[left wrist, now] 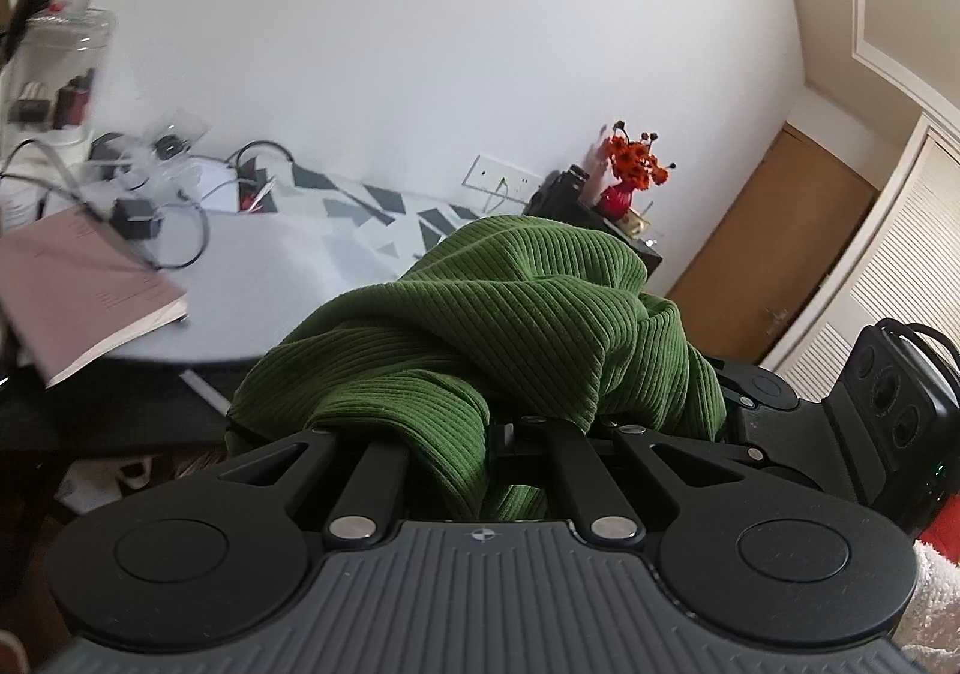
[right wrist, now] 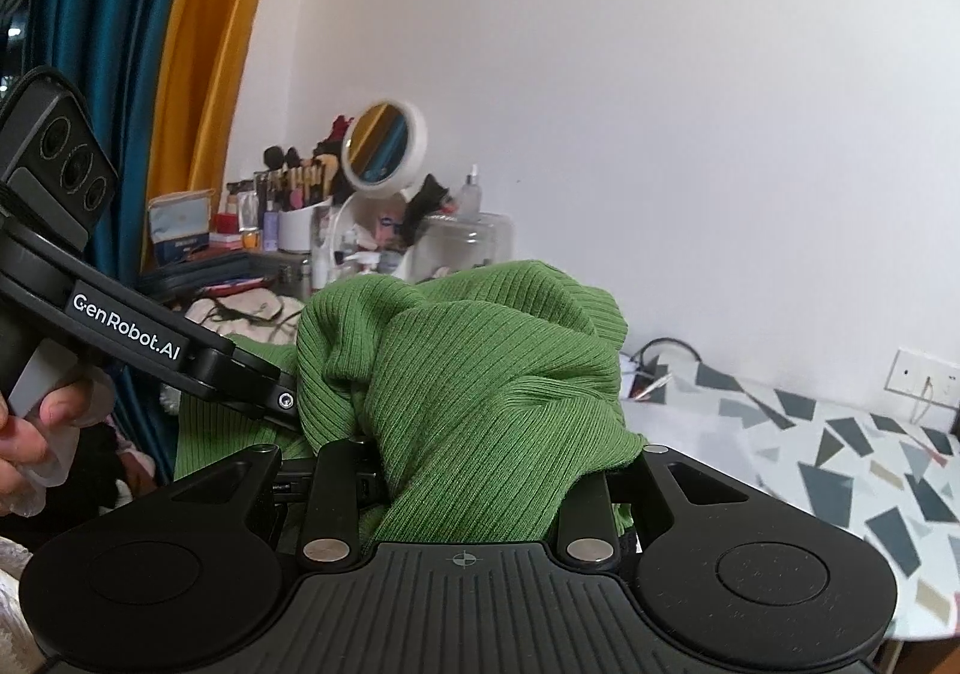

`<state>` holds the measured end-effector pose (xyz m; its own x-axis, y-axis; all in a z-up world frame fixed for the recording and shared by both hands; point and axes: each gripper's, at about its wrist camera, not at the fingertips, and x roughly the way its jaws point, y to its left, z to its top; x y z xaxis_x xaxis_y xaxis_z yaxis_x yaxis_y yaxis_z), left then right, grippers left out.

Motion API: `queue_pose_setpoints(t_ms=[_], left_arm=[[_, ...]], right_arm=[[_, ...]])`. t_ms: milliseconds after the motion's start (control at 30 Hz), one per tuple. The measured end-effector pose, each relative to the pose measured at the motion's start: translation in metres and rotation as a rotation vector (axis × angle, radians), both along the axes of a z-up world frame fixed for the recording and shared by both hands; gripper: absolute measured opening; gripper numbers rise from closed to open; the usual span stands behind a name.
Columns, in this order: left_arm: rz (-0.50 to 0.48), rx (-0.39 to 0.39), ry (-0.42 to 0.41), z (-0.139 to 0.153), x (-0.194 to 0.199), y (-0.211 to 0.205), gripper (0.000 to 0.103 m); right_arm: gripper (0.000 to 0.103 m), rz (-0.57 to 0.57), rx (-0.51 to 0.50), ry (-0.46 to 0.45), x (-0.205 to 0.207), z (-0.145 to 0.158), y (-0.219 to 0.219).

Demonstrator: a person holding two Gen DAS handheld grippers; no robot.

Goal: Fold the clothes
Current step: 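Carry the green sweater in both tools across the room toward the table, then lower the green sweater onto the patterned table and open both tools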

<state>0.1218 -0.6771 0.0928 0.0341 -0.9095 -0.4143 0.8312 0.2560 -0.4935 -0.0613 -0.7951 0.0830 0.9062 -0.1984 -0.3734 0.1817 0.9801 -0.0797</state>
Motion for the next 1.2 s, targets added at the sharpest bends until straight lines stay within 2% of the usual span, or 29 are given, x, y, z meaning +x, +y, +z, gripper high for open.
queue_pose_setpoints(t_ms=[233, 433, 533, 800, 933, 1033, 1200], left_arm=[[-0.006, -0.027, 0.016, -0.005, -0.015, -0.093, 0.004], [-0.062, -0.041, 0.089, -0.022, -0.012, -0.165, 0.004], [-0.090, -0.054, 0.087, -0.025, -0.007, -0.200, 0.004], [-0.129, -0.082, 0.121, -0.039, 0.029, -0.319, 0.004], [-0.161, -0.067, 0.134, -0.040, 0.051, -0.380, 0.004], [-0.187, -0.055, 0.136, -0.043, 0.060, -0.421, 0.004], [-0.146, -0.029, 0.164, -0.052, 0.061, -0.478, 0.005]], right_arm=[[0.026, -0.012, -0.026, 0.006, -0.021, 0.001, -0.104], [0.026, -0.078, -0.062, 0.051, -0.032, -0.009, -0.170], [0.026, -0.096, -0.077, 0.049, -0.037, -0.011, -0.203], [0.026, -0.139, -0.107, 0.067, -0.009, -0.021, -0.325], [0.026, -0.173, -0.075, 0.078, 0.015, -0.025, -0.391], [0.026, -0.189, -0.046, 0.076, 0.018, -0.031, -0.444], [0.027, -0.228, 0.057, 0.057, 0.010, -0.045, -0.526]])
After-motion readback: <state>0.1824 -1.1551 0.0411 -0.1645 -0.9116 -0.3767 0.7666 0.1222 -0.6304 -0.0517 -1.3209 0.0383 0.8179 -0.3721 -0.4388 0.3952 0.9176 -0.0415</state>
